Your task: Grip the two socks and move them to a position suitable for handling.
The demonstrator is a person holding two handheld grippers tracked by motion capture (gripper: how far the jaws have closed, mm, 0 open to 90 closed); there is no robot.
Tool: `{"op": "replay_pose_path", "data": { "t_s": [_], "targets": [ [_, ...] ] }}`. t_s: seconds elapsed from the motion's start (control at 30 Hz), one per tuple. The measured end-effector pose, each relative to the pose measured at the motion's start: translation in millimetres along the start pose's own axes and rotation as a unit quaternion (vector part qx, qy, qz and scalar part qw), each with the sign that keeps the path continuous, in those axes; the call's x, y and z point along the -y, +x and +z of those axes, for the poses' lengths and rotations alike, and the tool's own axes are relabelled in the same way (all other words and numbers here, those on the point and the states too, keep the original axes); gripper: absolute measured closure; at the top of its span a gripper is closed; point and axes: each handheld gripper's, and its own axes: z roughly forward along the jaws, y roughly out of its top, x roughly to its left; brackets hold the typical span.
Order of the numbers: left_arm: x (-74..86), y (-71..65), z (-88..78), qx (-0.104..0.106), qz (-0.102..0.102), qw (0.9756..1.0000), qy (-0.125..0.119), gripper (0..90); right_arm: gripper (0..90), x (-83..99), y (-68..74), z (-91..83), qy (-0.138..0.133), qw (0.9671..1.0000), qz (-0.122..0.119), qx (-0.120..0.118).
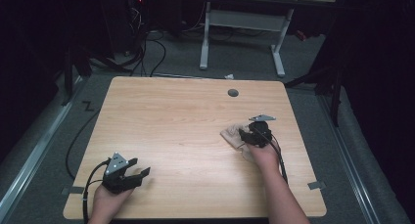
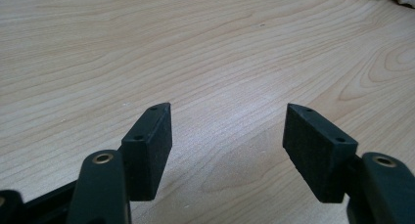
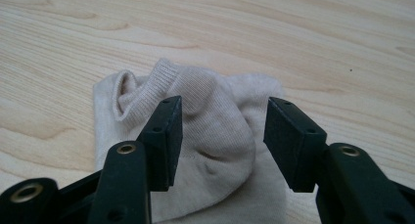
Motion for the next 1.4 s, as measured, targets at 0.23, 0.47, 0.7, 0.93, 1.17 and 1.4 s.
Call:
{"op": "replay_pose_path", "data": {
  "t_s": [0.23,0.47,0.7,0.93,1.17,1.4],
  "targets": [
    [0.4,0.0,0.3,0.0,0.0,1.0,0.0,36.0,74.6,3.9,-0.9,-0.1,0.011,0.9996,0.002,-0.025],
    [0.5,0.0,0.1,0.001,-0.001,1.0,0.0,36.2,88.4,4.5,2.3,-13.3,-0.003,0.9993,-0.009,-0.035],
    [0.5,-0.3,-0.1,0.002,-0.001,1.0,0.001,36.3,88.8,5.2,11.3,-26.4,-0.017,0.9986,-0.028,-0.04],
    [0.7,-0.9,0.6,0.001,0.001,1.0,0.001,36.3,89.1,5.8,17.8,-41.7,-0.034,0.9977,-0.035,-0.046],
    [0.6,-1.2,0.6,0.002,0.002,1.0,0.001,36.3,89.2,2.8,24.9,-56.9,-0.052,0.9964,-0.041,-0.053],
    [0.6,-1.2,0.0,0.003,0.001,1.0,-0.002,36.3,89.3,0.5,30.1,-71.4,-0.065,0.9956,-0.037,-0.056]
  ]
}}
